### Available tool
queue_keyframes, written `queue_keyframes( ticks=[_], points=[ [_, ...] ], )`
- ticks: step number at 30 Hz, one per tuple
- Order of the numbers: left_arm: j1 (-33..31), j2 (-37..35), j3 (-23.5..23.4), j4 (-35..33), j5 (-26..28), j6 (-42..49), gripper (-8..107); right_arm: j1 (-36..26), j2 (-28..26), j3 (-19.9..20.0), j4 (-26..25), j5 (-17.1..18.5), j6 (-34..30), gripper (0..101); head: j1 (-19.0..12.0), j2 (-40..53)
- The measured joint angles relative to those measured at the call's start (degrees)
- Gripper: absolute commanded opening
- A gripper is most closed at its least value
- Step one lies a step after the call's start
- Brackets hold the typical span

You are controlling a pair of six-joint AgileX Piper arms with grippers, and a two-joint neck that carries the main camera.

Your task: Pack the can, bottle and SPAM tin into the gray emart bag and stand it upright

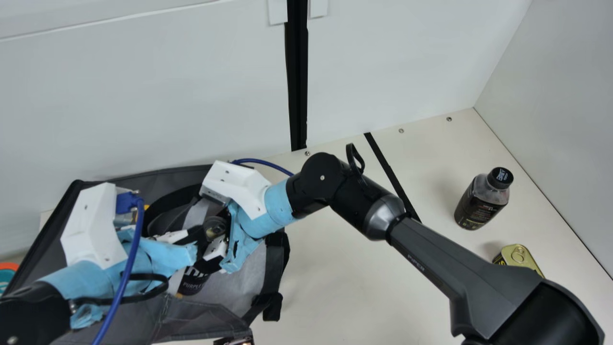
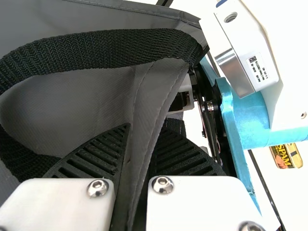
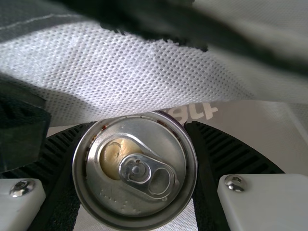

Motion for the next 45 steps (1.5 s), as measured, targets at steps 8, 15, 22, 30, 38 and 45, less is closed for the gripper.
queue_keyframes(
  ticks=[8,15,22,30,38,45],
  points=[
    [0.0,0.0,0.0,0.0,0.0,0.0,-8,0.0,0.0,0.0,0.06,0.0,0.0,0,0.0,0.09],
    [0.0,0.0,0.0,0.0,0.0,0.0,-8,0.0,0.0,0.0,0.06,0.0,0.0,10,0.0,0.09],
    [0.0,0.0,0.0,0.0,0.0,0.0,-8,0.0,0.0,0.0,0.06,0.0,0.0,33,0.0,0.0],
    [0.0,0.0,0.0,0.0,0.0,0.0,-8,0.0,0.0,0.0,0.06,0.0,0.0,60,0.0,0.09],
    [0.0,0.0,0.0,0.0,0.0,0.0,-8,0.0,0.0,0.05,0.06,0.0,0.0,87,0.0,0.09],
    [0.0,0.0,0.0,0.0,0.0,0.0,-8,0.41,-2.44,1.85,0.33,0.06,0.71,95,0.0,0.09]
  ],
)
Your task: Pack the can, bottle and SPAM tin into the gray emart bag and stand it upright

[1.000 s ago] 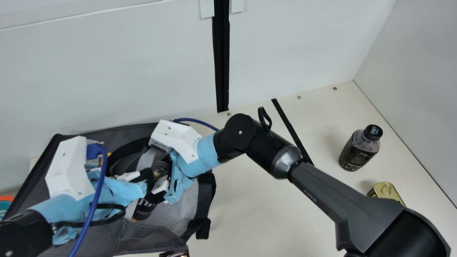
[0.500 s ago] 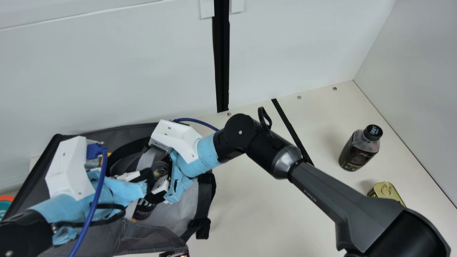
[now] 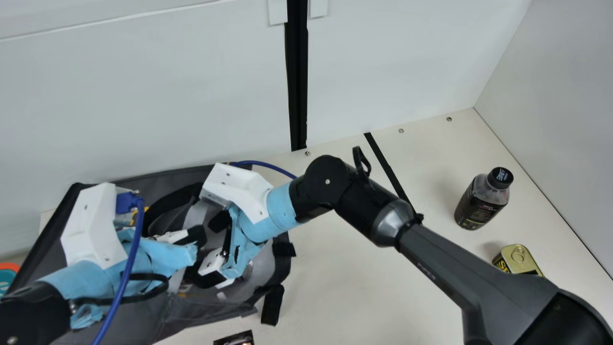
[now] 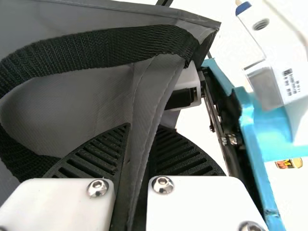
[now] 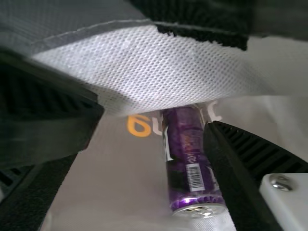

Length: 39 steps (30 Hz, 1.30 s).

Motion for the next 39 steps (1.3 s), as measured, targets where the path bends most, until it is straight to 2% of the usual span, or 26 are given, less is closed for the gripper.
queue_keyframes(
  ticks=[19,39],
  points=[
    [0.0,0.0,0.0,0.0,0.0,0.0,-8,-0.87,-2.75,1.77,-0.48,0.03,-0.87,95,0.0,0.0],
    [0.0,0.0,0.0,0.0,0.0,0.0,-8,-5.33,-9.35,5.38,-2.4,0.9,-1.03,95,0.0,0.0]
  ],
)
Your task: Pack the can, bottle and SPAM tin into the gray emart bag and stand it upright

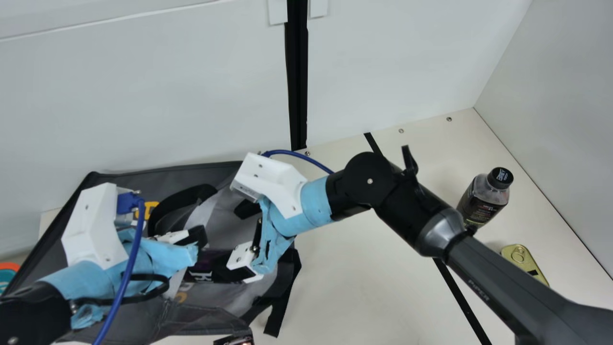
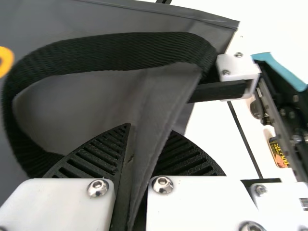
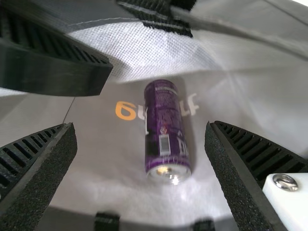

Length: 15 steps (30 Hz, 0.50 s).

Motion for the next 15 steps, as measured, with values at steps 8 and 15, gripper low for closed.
queue_keyframes(
  ticks=[8,15],
  points=[
    [0.0,0.0,0.0,0.0,0.0,0.0,-8,-2.05,-2.98,0.88,-0.43,0.78,0.61,95,0.0,0.0],
    [0.0,0.0,0.0,0.0,0.0,0.0,-8,-3.93,-5.75,1.4,-1.53,1.42,1.71,95,0.0,0.0]
  ],
)
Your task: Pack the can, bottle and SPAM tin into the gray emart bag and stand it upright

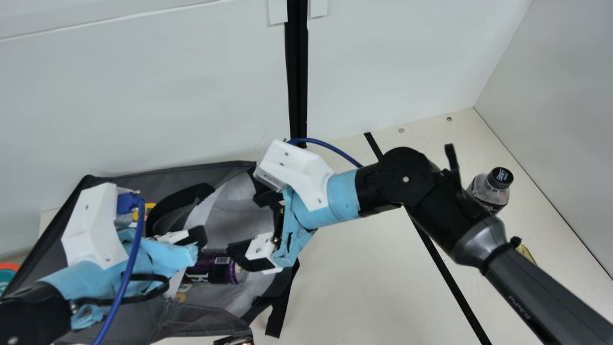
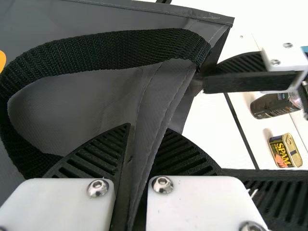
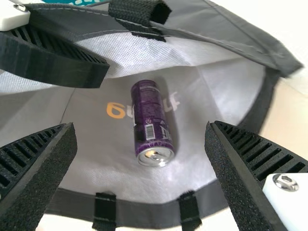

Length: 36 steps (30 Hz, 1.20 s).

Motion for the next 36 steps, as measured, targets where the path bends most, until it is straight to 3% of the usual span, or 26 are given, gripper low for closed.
queue_keyframes(
  ticks=[36],
  points=[
    [0.0,0.0,0.0,0.0,0.0,0.0,-8,-14.01,-15.12,2.5,-14.14,2.88,8.0,95,0.0,-0.09]
  ],
)
